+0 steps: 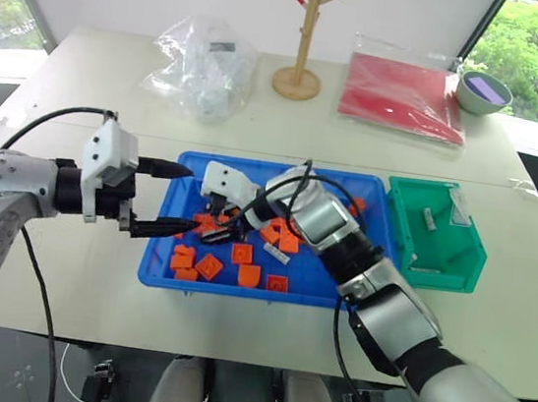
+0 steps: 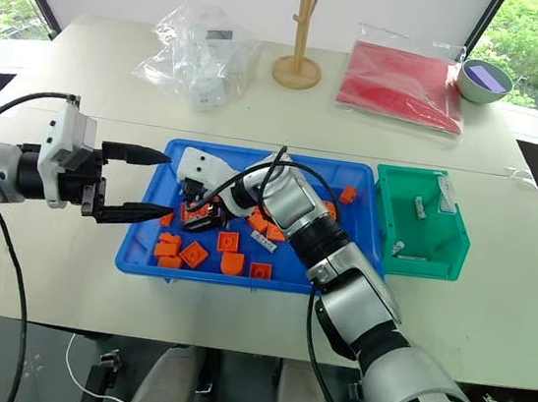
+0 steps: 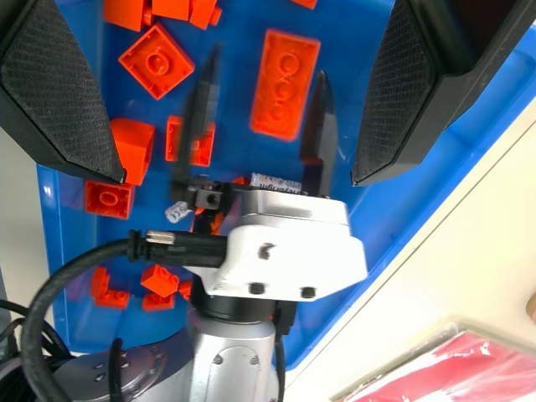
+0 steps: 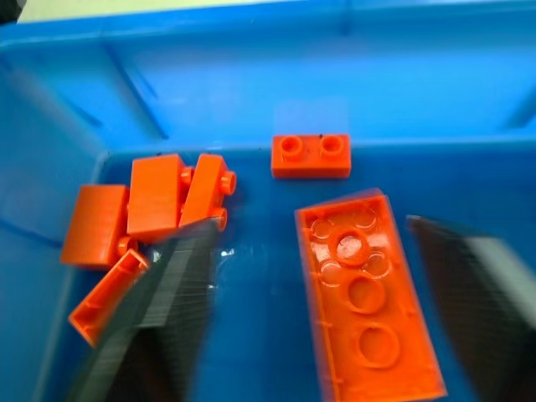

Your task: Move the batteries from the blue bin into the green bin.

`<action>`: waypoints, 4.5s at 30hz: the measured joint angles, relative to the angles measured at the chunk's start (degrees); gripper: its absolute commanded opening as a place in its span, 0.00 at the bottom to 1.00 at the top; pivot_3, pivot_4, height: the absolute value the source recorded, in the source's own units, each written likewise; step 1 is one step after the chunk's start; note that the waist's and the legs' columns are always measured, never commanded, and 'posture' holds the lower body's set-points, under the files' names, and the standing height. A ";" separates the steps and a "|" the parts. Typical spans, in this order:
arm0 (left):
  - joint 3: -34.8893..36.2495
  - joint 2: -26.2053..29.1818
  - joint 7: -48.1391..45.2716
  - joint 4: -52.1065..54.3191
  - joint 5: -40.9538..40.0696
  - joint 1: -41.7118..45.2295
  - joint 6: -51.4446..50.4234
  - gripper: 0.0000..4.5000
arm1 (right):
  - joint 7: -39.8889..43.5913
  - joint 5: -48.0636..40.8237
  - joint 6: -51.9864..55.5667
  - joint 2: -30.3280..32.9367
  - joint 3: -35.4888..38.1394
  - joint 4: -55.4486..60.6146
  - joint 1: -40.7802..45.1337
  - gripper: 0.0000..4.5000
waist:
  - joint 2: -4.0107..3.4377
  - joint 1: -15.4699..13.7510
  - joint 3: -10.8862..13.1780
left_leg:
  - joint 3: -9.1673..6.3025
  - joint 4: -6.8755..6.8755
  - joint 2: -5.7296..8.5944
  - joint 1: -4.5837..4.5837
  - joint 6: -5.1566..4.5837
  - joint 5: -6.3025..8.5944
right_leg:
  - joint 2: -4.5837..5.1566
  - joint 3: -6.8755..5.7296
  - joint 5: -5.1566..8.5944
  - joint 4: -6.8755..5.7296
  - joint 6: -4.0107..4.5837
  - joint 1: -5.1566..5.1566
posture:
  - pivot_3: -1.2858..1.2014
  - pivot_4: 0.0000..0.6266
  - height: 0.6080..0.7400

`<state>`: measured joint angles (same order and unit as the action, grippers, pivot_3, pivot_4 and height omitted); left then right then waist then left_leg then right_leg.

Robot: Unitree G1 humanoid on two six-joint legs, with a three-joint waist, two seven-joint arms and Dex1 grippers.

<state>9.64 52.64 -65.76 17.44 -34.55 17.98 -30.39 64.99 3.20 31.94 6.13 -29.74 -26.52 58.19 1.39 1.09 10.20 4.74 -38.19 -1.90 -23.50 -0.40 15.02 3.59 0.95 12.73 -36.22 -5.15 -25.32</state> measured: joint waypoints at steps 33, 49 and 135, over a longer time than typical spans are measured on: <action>-3.56 -2.22 -0.44 -2.56 1.45 4.19 1.14 1.00 | 6.27 8.71 -12.53 8.92 -1.79 -8.55 3.36 0.49 | 0.02 1.20 -0.01 | -0.05 0.01 -0.01 0.06 0.00 0.00 | -0.03 -0.02 0.00 0.00 0.00 0.07 | 0.52 0.24 0.97; -6.05 -3.42 -1.72 -5.03 1.98 6.43 2.39 1.00 | 3.29 -3.75 16.90 37.91 24.89 27.50 -11.82 0.49 | 0.05 -0.86 0.02 | -0.04 0.01 0.06 -0.07 -0.01 0.01 | 0.11 -0.05 0.12 0.21 0.20 0.04 | 0.52 0.24 0.97; -8.26 -5.28 -3.04 -4.84 2.64 8.84 2.26 1.00 | -14.59 -13.02 14.22 26.21 1.38 38.04 -21.81 0.17 | 0.19 -0.25 -0.04 | -0.16 -0.04 0.00 0.06 -0.03 0.01 | -0.05 0.02 0.12 0.12 0.18 0.13 | 0.52 0.24 0.97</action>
<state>1.38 47.36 -68.81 12.60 -31.91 26.82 -28.13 50.40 -9.81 46.16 32.34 -28.37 11.52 36.38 1.58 0.84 10.16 4.58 -38.23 -1.90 -23.44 -0.43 15.03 3.55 0.97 12.86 -36.09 -4.97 -25.18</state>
